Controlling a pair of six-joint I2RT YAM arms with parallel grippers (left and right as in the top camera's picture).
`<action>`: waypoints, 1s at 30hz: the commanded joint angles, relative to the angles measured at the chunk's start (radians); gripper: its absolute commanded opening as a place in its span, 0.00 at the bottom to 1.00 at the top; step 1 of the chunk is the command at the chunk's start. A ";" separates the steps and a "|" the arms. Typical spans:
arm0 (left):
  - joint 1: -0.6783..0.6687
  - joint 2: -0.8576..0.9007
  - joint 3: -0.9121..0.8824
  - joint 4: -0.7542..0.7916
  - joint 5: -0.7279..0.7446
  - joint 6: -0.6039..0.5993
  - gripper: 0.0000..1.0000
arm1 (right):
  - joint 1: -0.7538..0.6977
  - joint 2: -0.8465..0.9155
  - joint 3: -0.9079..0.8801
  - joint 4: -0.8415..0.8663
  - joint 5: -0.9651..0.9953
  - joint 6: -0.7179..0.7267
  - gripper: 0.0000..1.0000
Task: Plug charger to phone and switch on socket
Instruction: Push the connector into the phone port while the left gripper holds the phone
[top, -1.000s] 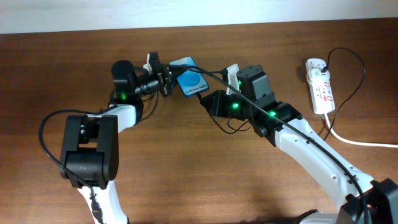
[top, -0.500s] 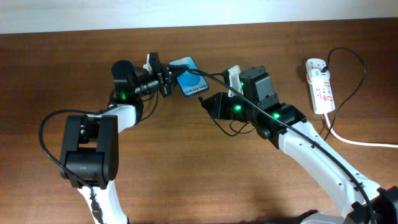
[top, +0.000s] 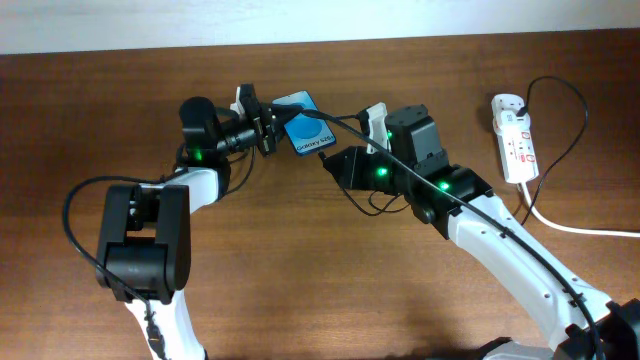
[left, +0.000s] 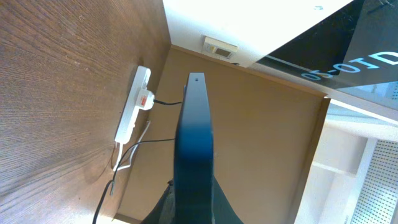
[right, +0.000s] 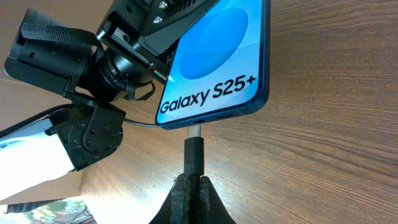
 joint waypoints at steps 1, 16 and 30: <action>-0.001 -0.008 0.016 0.010 0.004 -0.009 0.00 | 0.010 -0.011 -0.002 0.006 0.017 0.001 0.04; -0.017 -0.008 0.016 0.010 0.007 -0.009 0.00 | 0.010 -0.011 -0.002 -0.013 0.027 0.002 0.04; -0.021 -0.008 0.016 0.202 0.062 0.000 0.00 | 0.010 0.007 -0.002 -0.016 0.028 0.016 0.04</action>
